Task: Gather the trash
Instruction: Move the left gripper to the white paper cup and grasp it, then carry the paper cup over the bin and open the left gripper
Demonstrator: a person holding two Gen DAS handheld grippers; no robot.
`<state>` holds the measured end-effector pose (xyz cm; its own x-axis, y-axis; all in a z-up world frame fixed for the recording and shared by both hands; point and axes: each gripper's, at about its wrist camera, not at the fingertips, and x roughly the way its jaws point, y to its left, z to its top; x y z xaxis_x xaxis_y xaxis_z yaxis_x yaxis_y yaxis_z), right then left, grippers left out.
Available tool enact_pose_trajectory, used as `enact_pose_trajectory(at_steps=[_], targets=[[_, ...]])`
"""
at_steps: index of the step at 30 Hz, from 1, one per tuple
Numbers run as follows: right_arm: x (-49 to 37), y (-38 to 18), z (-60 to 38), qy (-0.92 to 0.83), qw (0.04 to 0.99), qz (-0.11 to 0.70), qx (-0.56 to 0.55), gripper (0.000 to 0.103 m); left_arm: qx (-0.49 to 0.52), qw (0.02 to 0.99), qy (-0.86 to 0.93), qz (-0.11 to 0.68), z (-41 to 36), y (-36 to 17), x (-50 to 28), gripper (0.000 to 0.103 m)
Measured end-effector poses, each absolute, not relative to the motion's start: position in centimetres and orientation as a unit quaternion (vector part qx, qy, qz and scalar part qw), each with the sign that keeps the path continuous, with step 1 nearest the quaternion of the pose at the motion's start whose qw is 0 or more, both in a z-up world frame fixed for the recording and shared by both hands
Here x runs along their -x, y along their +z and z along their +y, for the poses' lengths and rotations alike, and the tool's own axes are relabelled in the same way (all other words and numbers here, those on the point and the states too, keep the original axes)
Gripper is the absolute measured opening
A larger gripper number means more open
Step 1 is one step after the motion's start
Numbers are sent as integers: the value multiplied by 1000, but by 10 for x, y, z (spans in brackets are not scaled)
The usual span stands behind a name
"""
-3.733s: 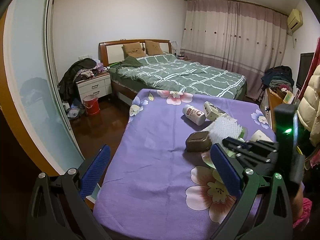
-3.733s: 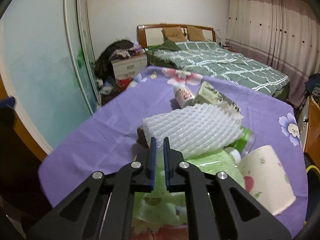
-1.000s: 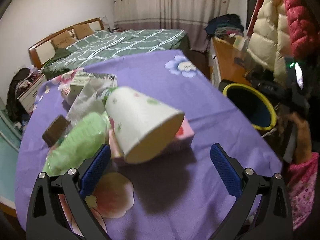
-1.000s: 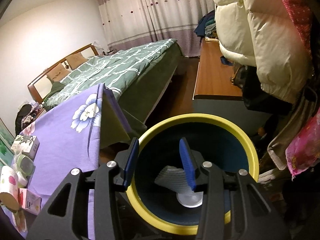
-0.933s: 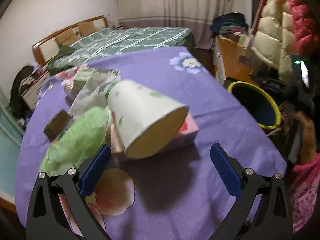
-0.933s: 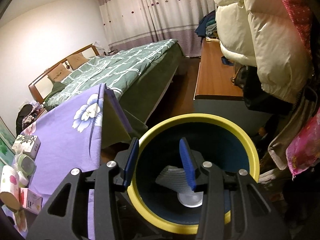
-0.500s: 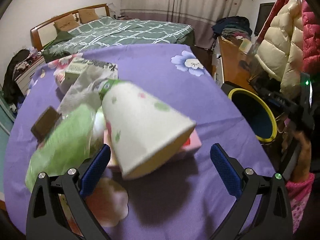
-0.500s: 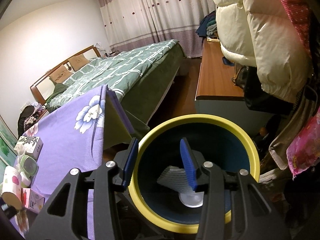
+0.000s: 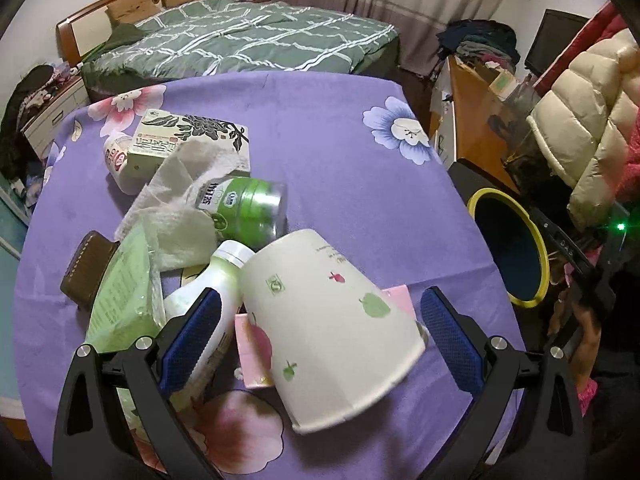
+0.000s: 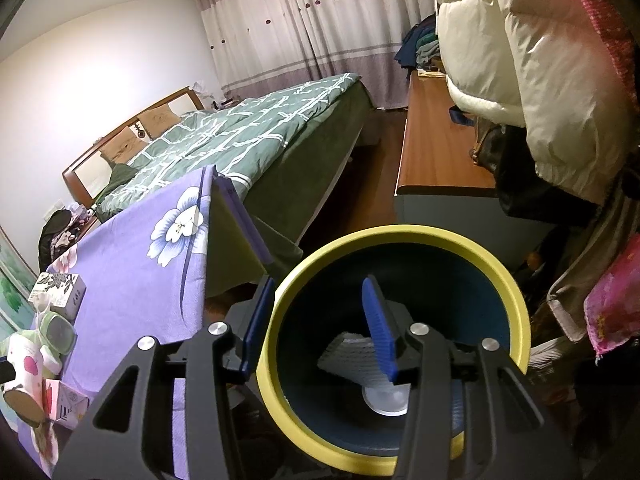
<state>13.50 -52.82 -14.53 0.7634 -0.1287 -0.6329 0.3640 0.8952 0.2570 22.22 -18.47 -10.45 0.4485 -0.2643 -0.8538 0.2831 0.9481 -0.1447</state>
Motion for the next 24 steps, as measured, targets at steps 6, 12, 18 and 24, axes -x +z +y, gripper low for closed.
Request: enact_pose_trajectory(at_steps=[6,12,18,24], targets=[[-135,-145,-529,-132,921,317,-185,45,-27,837,-157,523,-197,-120,-232,98],[-135,-147,-531,-130,920,320,-188,45,-37,824,-164,541,-205,-134,-238,79],[-133,-149,-532,-128,919,321,-191,45,-60,827,-175,531,-213,-136,-233,69],[-131,-149,-532,-130,919,320,-192,45,-68,836,-194,510,-218,-124,-223,68]])
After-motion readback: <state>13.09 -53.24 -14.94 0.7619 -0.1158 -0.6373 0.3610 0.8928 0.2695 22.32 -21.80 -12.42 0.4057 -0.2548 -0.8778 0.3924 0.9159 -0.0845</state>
